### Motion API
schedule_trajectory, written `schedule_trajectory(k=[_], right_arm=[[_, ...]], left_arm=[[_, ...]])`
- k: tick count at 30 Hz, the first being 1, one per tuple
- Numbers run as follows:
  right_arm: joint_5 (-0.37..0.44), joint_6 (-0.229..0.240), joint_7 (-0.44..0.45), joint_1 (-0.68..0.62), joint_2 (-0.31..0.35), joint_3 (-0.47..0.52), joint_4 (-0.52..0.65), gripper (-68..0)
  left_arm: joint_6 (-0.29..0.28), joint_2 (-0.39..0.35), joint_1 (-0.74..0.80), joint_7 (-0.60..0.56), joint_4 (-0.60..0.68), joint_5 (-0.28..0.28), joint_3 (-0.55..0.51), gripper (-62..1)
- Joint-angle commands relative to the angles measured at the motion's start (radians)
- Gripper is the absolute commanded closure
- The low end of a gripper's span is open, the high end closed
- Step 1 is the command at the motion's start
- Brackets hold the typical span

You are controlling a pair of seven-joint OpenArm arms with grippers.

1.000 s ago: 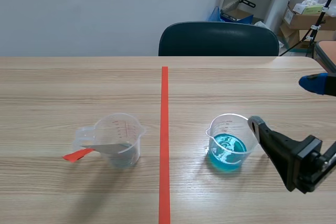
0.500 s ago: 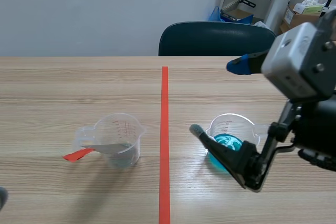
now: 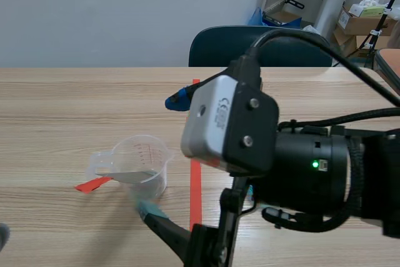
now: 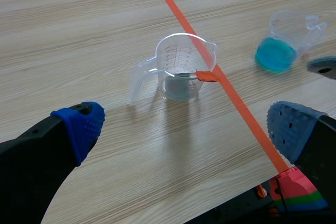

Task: Do the redox reaction experiment

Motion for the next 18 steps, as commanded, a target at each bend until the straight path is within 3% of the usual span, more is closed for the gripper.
schedule_trajectory(k=[1, 10, 18], right_arm=[[-0.008, -0.023, 0.008, 0.039, -0.029, -0.014, -0.027, -67.9], [-0.056, -0.074, -0.008, 0.173, -0.2, -0.171, -0.189, -67.9], [-0.118, -0.103, -0.098, 0.23, -0.315, -0.249, -0.284, -67.9]], left_arm=[[-0.006, -0.003, 0.002, -0.016, 0.011, -0.006, 0.001, -62.3], [-0.006, -0.003, 0.002, -0.016, 0.011, -0.006, 0.001, -62.3], [-0.006, -0.003, 0.002, -0.016, 0.011, -0.006, 0.001, -62.3]])
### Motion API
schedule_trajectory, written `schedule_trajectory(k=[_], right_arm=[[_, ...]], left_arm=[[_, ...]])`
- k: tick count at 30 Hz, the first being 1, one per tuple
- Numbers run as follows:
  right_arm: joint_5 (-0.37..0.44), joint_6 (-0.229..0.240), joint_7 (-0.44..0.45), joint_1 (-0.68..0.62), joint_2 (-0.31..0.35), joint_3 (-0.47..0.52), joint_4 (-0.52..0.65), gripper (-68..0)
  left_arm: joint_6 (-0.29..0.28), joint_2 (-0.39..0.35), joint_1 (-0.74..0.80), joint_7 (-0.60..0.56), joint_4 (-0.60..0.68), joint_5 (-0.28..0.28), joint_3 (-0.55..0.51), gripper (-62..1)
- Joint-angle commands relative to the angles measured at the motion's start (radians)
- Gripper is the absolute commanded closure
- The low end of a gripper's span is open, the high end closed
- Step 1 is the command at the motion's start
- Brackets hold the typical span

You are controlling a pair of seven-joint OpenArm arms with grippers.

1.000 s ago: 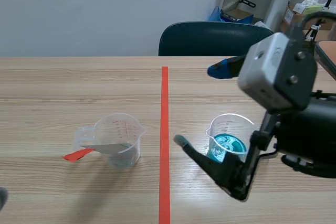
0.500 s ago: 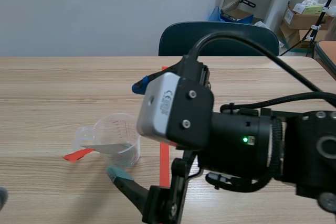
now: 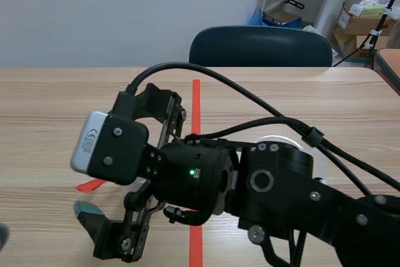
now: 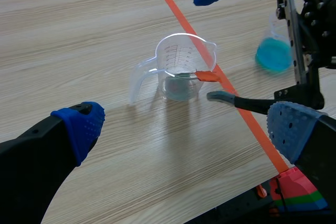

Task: Do the redox reaction experiment

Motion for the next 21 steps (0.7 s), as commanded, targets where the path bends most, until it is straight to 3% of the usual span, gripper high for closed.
schedule_trajectory(k=[1, 6, 10, 14, 21], right_arm=[[0.006, -0.008, 0.003, 0.021, -0.005, 0.0, 0.002, -67.9], [-0.014, -0.075, 0.003, 0.023, -0.022, -0.003, -0.019, -67.9], [-0.016, -0.086, -0.004, 0.023, -0.021, -0.003, -0.019, -66.8], [-0.016, -0.087, -0.025, 0.023, -0.021, -0.003, -0.019, -56.3], [-0.016, -0.131, -0.028, 0.022, -0.021, -0.003, -0.019, -34.2]], left_arm=[[-0.006, -0.003, 0.002, -0.016, 0.011, -0.006, 0.001, -62.3], [-0.006, -0.003, 0.002, -0.016, 0.011, -0.006, 0.001, -62.3], [-0.006, -0.003, 0.002, -0.016, 0.011, -0.006, 0.001, -62.3], [-0.006, -0.003, 0.002, -0.016, 0.011, -0.006, 0.001, -62.3], [-0.006, -0.003, 0.002, -0.017, 0.011, -0.006, 0.001, -62.3]])
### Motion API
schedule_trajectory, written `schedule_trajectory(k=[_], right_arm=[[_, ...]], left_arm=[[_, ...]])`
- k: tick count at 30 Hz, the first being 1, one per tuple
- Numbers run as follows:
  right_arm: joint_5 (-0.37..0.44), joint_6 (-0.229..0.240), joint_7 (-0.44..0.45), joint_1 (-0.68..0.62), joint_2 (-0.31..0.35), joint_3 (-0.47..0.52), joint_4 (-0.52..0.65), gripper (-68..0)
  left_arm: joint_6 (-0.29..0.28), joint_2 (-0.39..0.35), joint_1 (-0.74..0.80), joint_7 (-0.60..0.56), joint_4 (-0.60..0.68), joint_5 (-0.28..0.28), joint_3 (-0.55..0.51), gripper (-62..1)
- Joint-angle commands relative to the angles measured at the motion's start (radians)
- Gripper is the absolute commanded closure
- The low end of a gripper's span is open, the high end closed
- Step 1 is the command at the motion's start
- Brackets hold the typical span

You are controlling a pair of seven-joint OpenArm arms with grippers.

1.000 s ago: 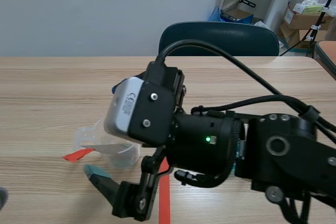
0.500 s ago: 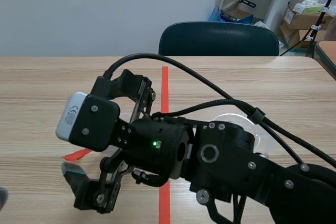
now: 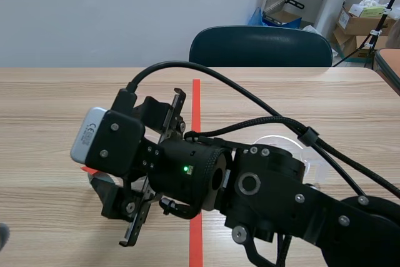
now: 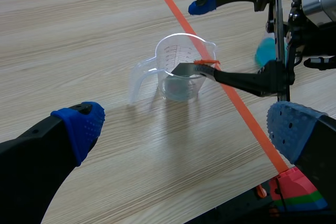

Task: Do the redox reaction experiment

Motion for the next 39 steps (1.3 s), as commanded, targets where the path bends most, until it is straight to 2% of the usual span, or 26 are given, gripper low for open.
schedule_trajectory(k=[1, 10, 14, 17, 19, 23, 27, 39], right_arm=[[0.008, -0.014, 0.008, 0.012, 0.003, 0.008, 0.016, -31.2], [0.008, -0.014, 0.008, 0.013, 0.003, 0.01, 0.017, -1.0], [0.008, -0.013, -0.001, 0.012, 0.003, 0.027, 0.032, -0.7], [0.018, -0.013, -0.042, 0.012, 0.003, 0.048, 0.071, -0.7], [0.041, -0.006, -0.09, 0.013, 0.003, 0.064, 0.109, -0.7], [0.09, 0.04, -0.187, 0.013, 0.002, 0.089, 0.193, -0.7], [0.139, 0.04, -0.288, 0.028, 0.002, 0.099, 0.273, -0.7], [0.376, 0.044, -0.612, 0.164, -0.009, 0.101, 0.46, -0.7]], left_arm=[[-0.006, -0.003, 0.002, -0.017, 0.011, -0.006, 0.001, -62.3], [-0.006, -0.003, 0.002, -0.017, 0.011, -0.006, 0.001, -62.3], [-0.006, -0.003, 0.002, -0.017, 0.011, -0.006, 0.001, -62.3], [-0.006, -0.003, 0.002, -0.017, 0.011, -0.006, 0.001, -62.3], [-0.006, -0.003, 0.002, -0.017, 0.011, -0.006, 0.001, -62.3], [-0.006, -0.003, 0.002, -0.018, 0.011, -0.006, 0.001, -62.3], [-0.006, -0.003, 0.002, -0.019, 0.011, -0.006, 0.001, -62.3], [-0.006, -0.003, 0.002, -0.032, 0.011, -0.006, 0.001, -62.3]])
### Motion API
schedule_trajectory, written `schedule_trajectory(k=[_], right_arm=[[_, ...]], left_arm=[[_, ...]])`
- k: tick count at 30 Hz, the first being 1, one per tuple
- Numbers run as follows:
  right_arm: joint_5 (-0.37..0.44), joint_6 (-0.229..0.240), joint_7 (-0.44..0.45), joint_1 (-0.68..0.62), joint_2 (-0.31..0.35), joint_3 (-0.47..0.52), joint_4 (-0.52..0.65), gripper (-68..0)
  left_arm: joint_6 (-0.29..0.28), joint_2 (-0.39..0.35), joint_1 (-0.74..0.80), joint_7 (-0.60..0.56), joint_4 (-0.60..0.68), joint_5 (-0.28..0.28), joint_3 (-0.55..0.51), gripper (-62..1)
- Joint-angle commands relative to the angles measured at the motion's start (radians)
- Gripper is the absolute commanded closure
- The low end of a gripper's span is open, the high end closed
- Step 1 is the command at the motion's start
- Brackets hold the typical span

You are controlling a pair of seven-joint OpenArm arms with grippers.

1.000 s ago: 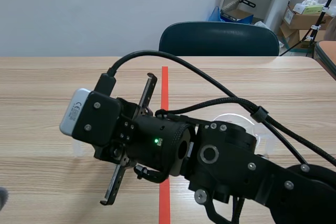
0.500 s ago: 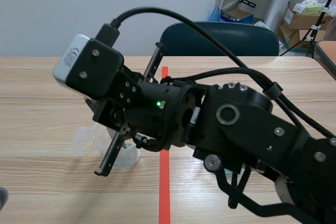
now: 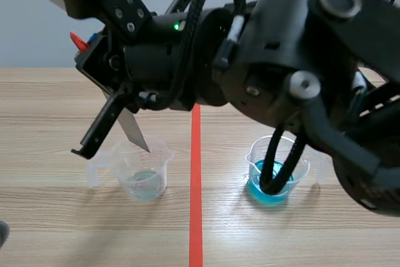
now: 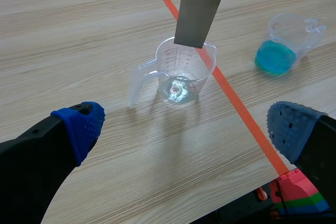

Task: Do the redox reaction experiment

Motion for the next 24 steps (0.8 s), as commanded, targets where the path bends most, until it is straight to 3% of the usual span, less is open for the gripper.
schedule_trajectory(k=[1, 9, 24], right_arm=[[0.021, -0.003, -0.016, 0.033, -0.006, 0.011, 0.034, -0.7], [0.156, -0.004, -0.116, 0.131, -0.006, 0.028, 0.103, -0.7], [0.257, 0.001, -0.154, 0.198, -0.005, 0.028, 0.104, -0.7]], left_arm=[[-0.006, -0.003, 0.002, -0.021, 0.011, -0.006, 0.001, -62.3], [-0.006, -0.003, 0.002, -0.021, 0.011, -0.006, 0.001, -62.3], [-0.006, -0.003, 0.002, -0.021, 0.011, -0.006, 0.001, -62.3]])
